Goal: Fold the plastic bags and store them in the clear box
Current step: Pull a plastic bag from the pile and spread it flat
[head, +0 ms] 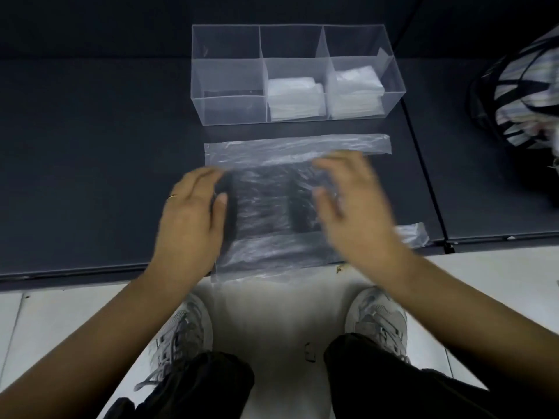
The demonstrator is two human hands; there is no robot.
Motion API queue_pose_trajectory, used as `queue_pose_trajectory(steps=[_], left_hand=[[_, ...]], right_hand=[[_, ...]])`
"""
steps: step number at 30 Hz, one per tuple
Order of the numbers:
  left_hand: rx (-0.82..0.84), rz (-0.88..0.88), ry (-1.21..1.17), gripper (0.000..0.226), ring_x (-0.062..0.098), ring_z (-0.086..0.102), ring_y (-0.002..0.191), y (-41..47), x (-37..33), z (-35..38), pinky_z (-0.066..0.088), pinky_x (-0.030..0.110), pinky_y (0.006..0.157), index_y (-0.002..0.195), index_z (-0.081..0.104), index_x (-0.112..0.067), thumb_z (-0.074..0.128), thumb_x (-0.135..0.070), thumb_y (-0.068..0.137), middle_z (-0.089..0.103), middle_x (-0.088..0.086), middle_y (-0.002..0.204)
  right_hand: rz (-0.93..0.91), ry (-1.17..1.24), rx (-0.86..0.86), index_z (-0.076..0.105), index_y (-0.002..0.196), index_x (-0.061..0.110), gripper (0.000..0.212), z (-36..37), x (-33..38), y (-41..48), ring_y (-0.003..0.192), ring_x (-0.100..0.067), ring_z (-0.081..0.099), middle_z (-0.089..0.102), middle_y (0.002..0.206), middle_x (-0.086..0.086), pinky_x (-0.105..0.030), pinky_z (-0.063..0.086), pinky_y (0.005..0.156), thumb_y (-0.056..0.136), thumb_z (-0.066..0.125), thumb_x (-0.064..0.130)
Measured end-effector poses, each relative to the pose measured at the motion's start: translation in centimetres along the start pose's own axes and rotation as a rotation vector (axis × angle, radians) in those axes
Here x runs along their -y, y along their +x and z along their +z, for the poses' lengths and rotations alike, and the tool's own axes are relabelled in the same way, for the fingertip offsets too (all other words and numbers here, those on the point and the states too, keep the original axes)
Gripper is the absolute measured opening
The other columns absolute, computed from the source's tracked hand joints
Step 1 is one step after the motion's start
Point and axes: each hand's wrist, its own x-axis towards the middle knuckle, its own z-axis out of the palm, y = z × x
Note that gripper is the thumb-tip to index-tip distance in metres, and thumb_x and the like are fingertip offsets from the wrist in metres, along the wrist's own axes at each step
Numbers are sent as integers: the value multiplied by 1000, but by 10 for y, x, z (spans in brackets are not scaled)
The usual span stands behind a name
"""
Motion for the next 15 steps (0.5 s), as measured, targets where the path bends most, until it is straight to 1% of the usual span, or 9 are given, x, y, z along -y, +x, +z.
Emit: queue_pose_trajectory(steps=[1,2,3,5,6,8,10,12,15], left_hand=[[50,40,34,40,31,37,136,9,-2,9,24,38,115,138,46,-1,44,-12,99,44,17,144],[104,58,84,45,28,26,143,17,-2,17,14,40,119,144,37,-1,38,-15,101,33,15,152],[160,68,151,49,24,15,147,22,2,25,5,39,120,148,27,-3,31,-21,103,23,12,157],[250,86,303,58,18,1,148,27,16,37,-5,36,119,152,11,-9,15,-35,101,6,5,161],[273,97,362,62,16,-3,148,28,23,41,-9,35,118,152,7,-11,9,-41,97,1,3,161],[271,119,416,67,15,-4,148,28,33,45,-12,33,117,153,5,-14,3,-47,94,-1,1,161],[270,127,430,69,14,-4,148,27,36,46,-14,31,116,153,5,-15,1,-49,93,-1,-1,160],[275,130,447,69,13,-7,147,27,37,47,-12,32,117,153,3,-17,0,-52,93,-6,-4,159],[300,110,454,69,13,-10,147,27,35,45,-12,35,118,153,0,-17,-3,-55,95,-8,-3,160]], right_hand=[[-61,43,91,52,133,7,39,20,14,8,127,-23,42,48,136,-12,-19,22,110,94,51,14],[-97,46,179,44,139,4,44,39,23,16,136,-25,34,41,146,-15,-21,14,115,98,48,18],[-124,3,252,36,145,5,49,57,27,23,143,-25,25,32,152,-15,-25,9,119,100,44,24],[-149,-161,322,20,151,13,58,82,16,36,148,-22,9,16,159,-9,-35,2,120,102,36,40],[-136,-239,338,16,153,18,62,88,5,41,148,-21,4,11,161,-7,-38,0,120,100,33,47],[-82,-353,321,13,153,21,67,84,-25,47,148,-23,0,7,161,-5,-41,-3,120,97,29,56],[10,-434,268,13,154,22,69,67,-59,47,148,-24,0,7,161,-6,-43,-4,120,96,23,59],[135,-499,221,13,154,21,69,45,-93,43,148,-25,2,8,161,-7,-45,-2,119,96,19,58],[323,-540,127,16,153,15,67,14,-126,33,148,-27,6,10,161,-12,-47,2,119,98,25,52]])
